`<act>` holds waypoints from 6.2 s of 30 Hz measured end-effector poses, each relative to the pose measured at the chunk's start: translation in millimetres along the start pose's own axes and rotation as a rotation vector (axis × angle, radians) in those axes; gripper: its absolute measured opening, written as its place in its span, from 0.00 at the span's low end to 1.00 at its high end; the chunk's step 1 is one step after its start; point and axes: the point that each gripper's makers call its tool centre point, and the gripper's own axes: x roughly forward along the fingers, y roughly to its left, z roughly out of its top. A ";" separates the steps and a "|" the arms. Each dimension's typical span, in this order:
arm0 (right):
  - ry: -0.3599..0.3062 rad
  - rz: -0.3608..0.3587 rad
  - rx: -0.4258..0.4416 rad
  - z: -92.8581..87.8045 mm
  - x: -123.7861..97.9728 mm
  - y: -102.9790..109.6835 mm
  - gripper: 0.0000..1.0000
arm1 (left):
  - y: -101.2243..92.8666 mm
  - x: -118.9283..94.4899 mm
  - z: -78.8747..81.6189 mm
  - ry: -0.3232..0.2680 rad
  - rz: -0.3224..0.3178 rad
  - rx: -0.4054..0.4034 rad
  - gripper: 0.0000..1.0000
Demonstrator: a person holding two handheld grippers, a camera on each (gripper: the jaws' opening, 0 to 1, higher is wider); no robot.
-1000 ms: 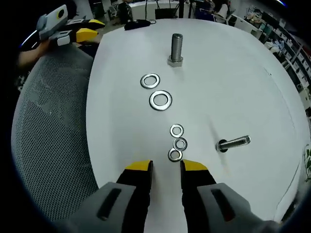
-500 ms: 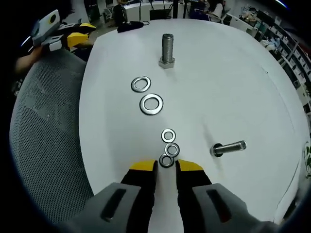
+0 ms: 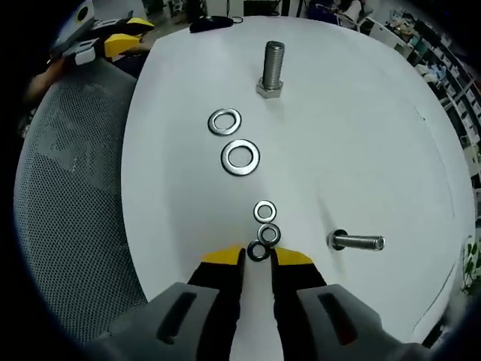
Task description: Place the washer onto the threaded stud by aligning its center hole with the stud, sliding it down to the base, and recovering from edge contact or off-axis alignment until the washer reaches the visible bottom stop.
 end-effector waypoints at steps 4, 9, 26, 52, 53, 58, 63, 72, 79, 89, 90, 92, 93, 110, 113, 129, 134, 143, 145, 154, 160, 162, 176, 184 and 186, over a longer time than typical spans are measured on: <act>0.011 -0.002 -0.024 -0.7 0.0 1.1 0.16 | 0.1 0.0 -0.2 0.001 0.000 0.000 0.22; -0.024 -0.005 -0.004 -2.1 -1.1 0.3 0.16 | 0.3 0.1 0.0 0.000 0.002 -0.001 0.22; -0.100 0.005 0.070 -3.4 -2.5 1.0 0.14 | 1.0 0.3 0.5 -0.002 0.003 -0.003 0.22; -0.173 -0.086 0.189 -0.6 -51.3 -32.4 0.14 | 2.0 0.2 0.2 -0.002 0.006 -0.005 0.21; -0.177 -0.094 0.188 0.5 -53.4 -34.6 0.14 | 2.0 0.2 0.2 -0.001 0.006 -0.005 0.21; -0.190 -0.120 0.190 6.7 -62.6 -44.2 0.14 | 2.2 0.2 0.2 -0.002 0.007 -0.005 0.21; -0.190 -0.158 0.175 11.1 -66.8 -52.8 0.14 | 2.5 0.1 0.2 -0.002 0.008 -0.006 0.21; -0.186 -0.201 0.155 16.3 -65.5 -65.8 0.14 | 2.8 0.1 0.2 -0.002 0.010 -0.005 0.21; -0.162 -0.229 0.141 18.4 -63.4 -73.4 0.14 | 3.7 0.3 -0.6 0.001 0.013 -0.005 0.20; -0.129 -0.205 0.165 15.5 -56.2 -78.2 0.14 | 4.1 0.6 -1.7 0.005 0.014 -0.004 0.19; -0.128 -0.202 0.164 15.5 -55.6 -77.9 0.14 | 4.1 0.6 -1.7 0.005 0.014 -0.005 0.19; -0.120 -0.196 0.162 14.9 -53.0 -77.8 0.14 | 4.1 0.5 -1.6 0.005 0.014 -0.006 0.19; -0.117 -0.194 0.162 14.7 -51.8 -77.9 0.14 | 4.1 0.5 -1.5 0.004 0.014 -0.006 0.19; -0.082 -0.162 0.156 10.9 -31.9 -79.0 0.14 | 2.9 0.6 -2.1 0.012 0.012 0.001 0.18; -0.071 -0.152 0.166 6.8 -26.1 -77.6 0.14 | 4.0 0.4 -2.2 0.012 0.015 -0.009 0.18; -0.029 -0.143 0.087 -8.4 -11.8 -68.1 0.22 | 5.0 0.6 -2.1 0.010 0.019 -0.004 0.16; -0.040 -0.140 0.126 -11.9 -15.9 -63.5 0.25 | 5.0 0.7 -2.5 0.012 0.018 -0.005 0.16; -0.097 -0.076 0.206 -11.7 -19.5 -37.7 0.26 | 4.3 0.3 -2.6 0.011 0.015 -0.008 0.16; -0.102 -0.064 0.194 -10.5 -18.2 -31.5 0.26 | 4.5 0.1 -2.7 0.011 0.016 -0.010 0.16; -0.089 -0.024 0.154 -2.4 -10.6 -14.4 0.26 | 4.3 -0.1 -2.5 0.011 0.015 -0.010 0.16; -0.074 -0.006 0.111 3.9 -4.0 -11.9 0.25 | 4.5 0.0 -2.6 0.011 0.015 -0.010 0.16; -0.064 0.002 0.099 5.9 -1.2 -11.1 0.25 | 4.5 0.0 -2.4 0.009 0.016 -0.012 0.16; 0.098 0.030 -0.092 11.7 5.4 -6.6 0.24 | 3.6 0.1 -1.7 0.006 0.012 -0.013 0.16; 0.167 0.015 -0.173 12.5 6.4 -0.7 0.21 | 3.9 -0.2 -2.1 0.008 0.014 -0.015 0.15; 0.179 0.011 -0.181 13.1 6.3 -0.4 0.21 | 3.8 -0.1 -2.3 0.010 0.014 -0.014 0.15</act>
